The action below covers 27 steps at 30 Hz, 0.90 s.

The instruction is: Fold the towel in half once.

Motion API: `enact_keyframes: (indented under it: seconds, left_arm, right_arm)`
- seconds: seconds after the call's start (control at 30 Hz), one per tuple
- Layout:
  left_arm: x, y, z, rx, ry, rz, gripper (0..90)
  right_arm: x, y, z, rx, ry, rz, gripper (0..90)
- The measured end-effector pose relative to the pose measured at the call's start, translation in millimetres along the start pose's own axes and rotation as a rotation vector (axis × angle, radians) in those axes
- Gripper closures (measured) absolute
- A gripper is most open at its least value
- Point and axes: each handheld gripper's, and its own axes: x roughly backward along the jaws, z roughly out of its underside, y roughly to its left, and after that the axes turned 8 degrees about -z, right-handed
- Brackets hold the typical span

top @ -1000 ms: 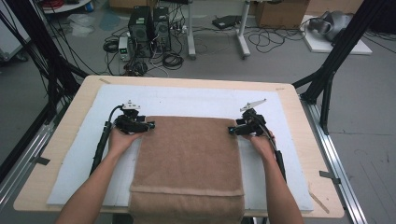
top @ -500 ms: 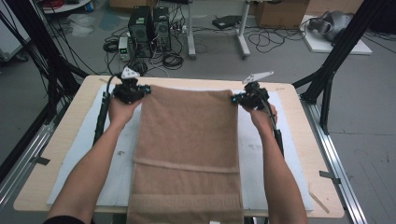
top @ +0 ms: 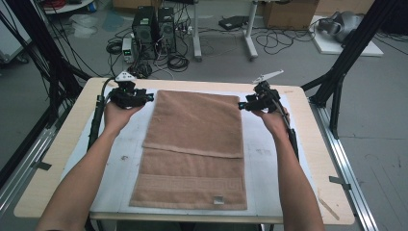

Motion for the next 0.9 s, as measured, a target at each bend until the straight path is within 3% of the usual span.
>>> enact_keyframes:
  seconds: [0.2, 0.43, 0.5, 0.6, 0.67, 0.9]
  left_arm:
    - [14.3, -15.1, 38.0, -0.030, 0.029, 0.061, 57.5]
    - [29.8, -32.8, 74.0, -0.084, 0.068, 0.091, 57.4]
    - [33.1, -36.4, 80.9, -0.092, 0.071, 0.110, 57.3]
    - [34.9, -42.5, 88.8, -0.133, 0.110, 0.134, 56.6]
    - [35.9, -46.6, 94.2, -0.139, 0.108, 0.154, 56.5]
    - [24.6, -52.0, 106.0, -0.175, 0.185, 0.158, 64.2]
  right_arm:
    - [-2.4, 23.7, 27.8, 0.013, 0.034, -0.053, 44.4]
    - [-1.8, 48.8, 61.6, 0.035, 0.022, -0.098, 47.0]
    - [-1.5, 55.9, 71.6, 0.034, 0.006, -0.127, 49.0]
    - [-1.9, 66.2, 83.2, 0.044, 0.015, -0.146, 50.8]
    - [-4.2, 71.8, 90.4, 0.049, 0.029, -0.154, 51.9]
    - [-21.9, 80.0, 103.4, 0.065, 0.090, -0.170, 57.7]
